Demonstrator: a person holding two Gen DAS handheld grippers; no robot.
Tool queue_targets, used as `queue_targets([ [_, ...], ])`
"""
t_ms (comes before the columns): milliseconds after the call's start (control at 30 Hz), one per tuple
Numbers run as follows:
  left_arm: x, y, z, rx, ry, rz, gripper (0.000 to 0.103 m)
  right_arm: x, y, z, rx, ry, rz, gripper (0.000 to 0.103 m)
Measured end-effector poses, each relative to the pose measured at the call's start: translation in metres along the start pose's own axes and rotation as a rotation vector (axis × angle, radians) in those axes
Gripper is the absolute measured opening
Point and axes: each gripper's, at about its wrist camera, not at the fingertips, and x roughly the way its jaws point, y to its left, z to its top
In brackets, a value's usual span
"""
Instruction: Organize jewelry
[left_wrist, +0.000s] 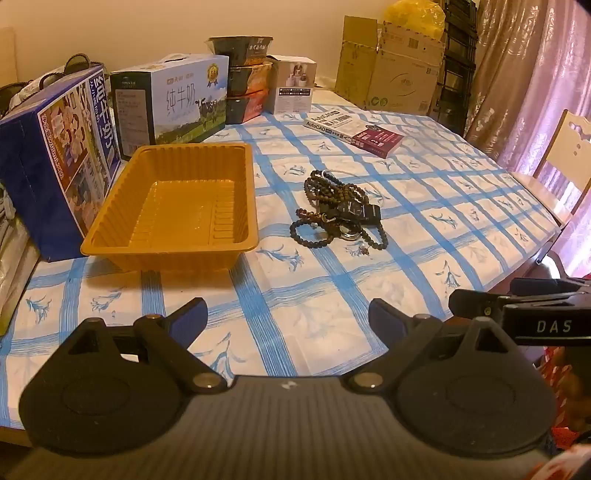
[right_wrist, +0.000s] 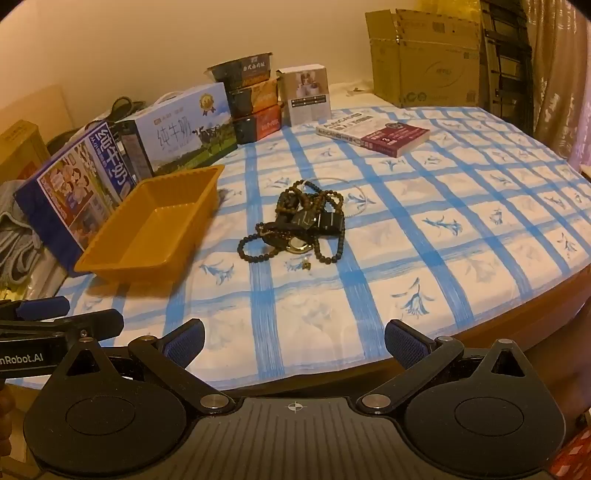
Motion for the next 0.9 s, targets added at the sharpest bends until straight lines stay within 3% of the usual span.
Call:
queue_targets([
  [900, -0.0001, 0.0001, 0.0001, -0.003, -0.001, -0.003, 0.093, -0.0020, -0.0006, 0.0018, 0.002, -0.003, 0.008, 0.103],
])
